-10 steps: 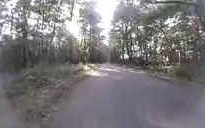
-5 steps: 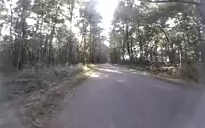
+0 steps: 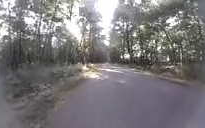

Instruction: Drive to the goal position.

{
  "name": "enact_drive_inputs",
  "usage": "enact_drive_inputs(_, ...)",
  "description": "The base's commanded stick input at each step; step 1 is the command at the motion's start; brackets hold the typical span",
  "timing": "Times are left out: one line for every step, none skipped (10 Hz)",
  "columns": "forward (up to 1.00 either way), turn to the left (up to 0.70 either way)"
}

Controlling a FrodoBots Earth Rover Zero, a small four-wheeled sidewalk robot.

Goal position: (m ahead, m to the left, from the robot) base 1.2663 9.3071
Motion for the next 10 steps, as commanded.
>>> enact_drive_inputs(0.69,-0.01)
enact_drive_inputs(0.69,-0.01)
enact_drive_inputs(0.70,-0.01)
enact_drive_inputs(0.70,-0.01)
enact_drive_inputs(0.70,-0.01)
enact_drive_inputs(0.70,-0.01)
enact_drive_inputs(0.70,-0.01)
enact_drive_inputs(0.70,-0.01)
enact_drive_inputs(0.70,-0.01)
enact_drive_inputs(0.70,-0.01)
